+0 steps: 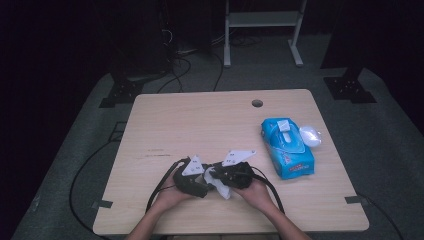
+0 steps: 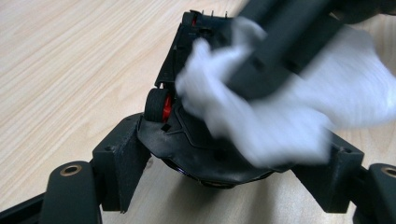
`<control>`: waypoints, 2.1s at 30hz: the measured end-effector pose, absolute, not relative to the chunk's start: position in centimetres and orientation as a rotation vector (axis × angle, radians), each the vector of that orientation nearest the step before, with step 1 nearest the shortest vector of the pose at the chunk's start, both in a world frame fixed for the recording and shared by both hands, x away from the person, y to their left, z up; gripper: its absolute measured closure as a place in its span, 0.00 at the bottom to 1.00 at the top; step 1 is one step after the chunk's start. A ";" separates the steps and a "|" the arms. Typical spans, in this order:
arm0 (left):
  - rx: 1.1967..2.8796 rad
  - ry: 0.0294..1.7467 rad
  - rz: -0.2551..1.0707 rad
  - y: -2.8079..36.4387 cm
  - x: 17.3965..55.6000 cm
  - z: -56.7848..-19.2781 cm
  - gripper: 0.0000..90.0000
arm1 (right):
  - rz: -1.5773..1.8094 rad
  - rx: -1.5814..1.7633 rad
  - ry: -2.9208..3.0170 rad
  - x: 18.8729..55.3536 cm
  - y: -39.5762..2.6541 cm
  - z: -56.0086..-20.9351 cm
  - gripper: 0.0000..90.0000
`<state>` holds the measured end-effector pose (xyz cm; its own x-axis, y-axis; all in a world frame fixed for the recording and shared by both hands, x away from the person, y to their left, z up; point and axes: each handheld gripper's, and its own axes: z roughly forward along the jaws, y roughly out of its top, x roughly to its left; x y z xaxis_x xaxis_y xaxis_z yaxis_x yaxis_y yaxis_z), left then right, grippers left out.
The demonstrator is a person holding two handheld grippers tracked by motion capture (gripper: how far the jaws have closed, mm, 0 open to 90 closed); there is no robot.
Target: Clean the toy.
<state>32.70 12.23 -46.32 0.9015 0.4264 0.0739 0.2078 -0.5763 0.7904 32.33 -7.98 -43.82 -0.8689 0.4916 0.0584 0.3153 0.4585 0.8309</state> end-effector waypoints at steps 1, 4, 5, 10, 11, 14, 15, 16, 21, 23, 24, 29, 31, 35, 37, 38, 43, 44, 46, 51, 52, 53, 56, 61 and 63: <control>2.190 0.452 0.322 12.2 32.7 -46.3 0.27 | 1.362 0.726 2.505 32.5 -8.3 -43.8 0.93; 2.185 0.439 0.325 12.0 32.6 -46.0 0.27 | 1.407 0.727 2.514 32.3 -8.3 -43.5 0.94; 2.187 0.432 0.331 11.9 32.5 -46.0 0.27 | 1.427 0.705 2.520 32.2 -8.0 -43.5 0.94; 2.204 0.407 0.325 11.6 32.1 -46.1 0.27 | 1.391 0.646 2.523 31.9 -6.8 -43.2 0.93; 2.206 0.400 0.328 11.6 32.0 -46.1 0.27 | 1.367 0.663 2.508 32.1 -7.1 -43.2 0.93; 2.205 0.399 0.332 11.4 32.0 -46.1 0.27 | 1.337 0.776 2.454 33.2 -8.5 -43.4 0.94; 2.209 0.396 0.335 11.3 32.0 -46.2 0.27 | 1.347 0.797 2.456 33.2 -8.7 -43.5 0.94; 2.214 0.393 0.338 11.2 31.9 -46.2 0.27 | 1.360 0.786 2.460 33.1 -8.5 -43.5 0.94; 2.249 0.380 0.349 11.1 31.7 -46.5 0.27 | 1.320 0.656 2.492 32.3 -6.5 -43.5 0.93; 2.241 0.391 0.331 11.3 31.8 -46.6 0.27 | 1.296 0.718 2.454 32.9 -7.5 -43.6 0.94; 2.240 0.393 0.327 11.3 31.9 -46.7 0.27 | 1.284 0.753 2.441 33.2 -8.0 -43.6 0.94; 2.267 0.382 0.323 10.8 31.8 -47.0 0.27 | 1.358 0.813 2.475 33.6 -8.3 -44.3 0.93; 2.272 0.381 0.326 10.7 31.7 -47.2 0.27 | 1.327 0.745 2.484 33.1 -7.2 -44.2 0.93; 2.283 0.391 0.322 11.0 31.9 -47.3 0.27 | 1.229 0.775 2.466 33.6 -8.1 -44.1 0.93; 2.283 0.397 0.317 11.0 32.0 -47.4 0.27 | 1.229 0.874 2.439 34.3 -9.6 -44.3 0.93; 2.287 0.392 0.321 11.0 32.0 -47.4 0.27 | 1.249 0.900 2.443 34.4 -10.0 -44.4 0.93; 2.313 0.390 0.335 11.0 32.0 -47.6 0.27 | 1.242 0.798 2.473 33.8 -8.7 -44.6 0.93; 2.311 0.396 0.334 11.2 32.0 -47.7 0.27 | 1.238 0.812 2.475 33.9 -8.8 -44.5 0.93; 2.312 0.402 0.335 11.4 32.2 -47.7 0.27 | 1.223 0.858 2.458 34.3 -9.5 -44.5 0.93; 2.315 0.409 0.335 11.8 32.3 -47.6 0.27 | 1.238 0.929 2.426 34.6 -11.1 -44.5 0.93; 2.316 0.407 0.337 11.9 32.4 -47.6 0.27 | 1.239 0.917 2.433 34.5 -10.9 -44.6 0.93; 2.318 0.407 0.337 12.0 32.4 -47.6 0.27 | 1.232 0.888 2.438 34.4 -10.7 -44.6 0.93; 2.317 0.417 0.346 12.3 32.5 -47.6 0.27 | 1.218 0.902 2.427 34.6 -10.8 -44.5 0.93; 2.311 0.423 0.344 12.2 32.7 -47.7 0.27 | 1.233 0.953 2.402 34.7 -11.0 -44.6 0.93; 2.311 0.423 0.345 12.2 32.7 -47.7 0.27 | 1.296 0.908 2.443 34.4 -9.8 -44.8 0.93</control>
<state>32.68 12.24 -47.66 0.9091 0.3991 0.1196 0.1973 -0.6651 0.7202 34.44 -9.81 -44.84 -0.7813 0.6187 0.0822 0.4150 0.4166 0.8089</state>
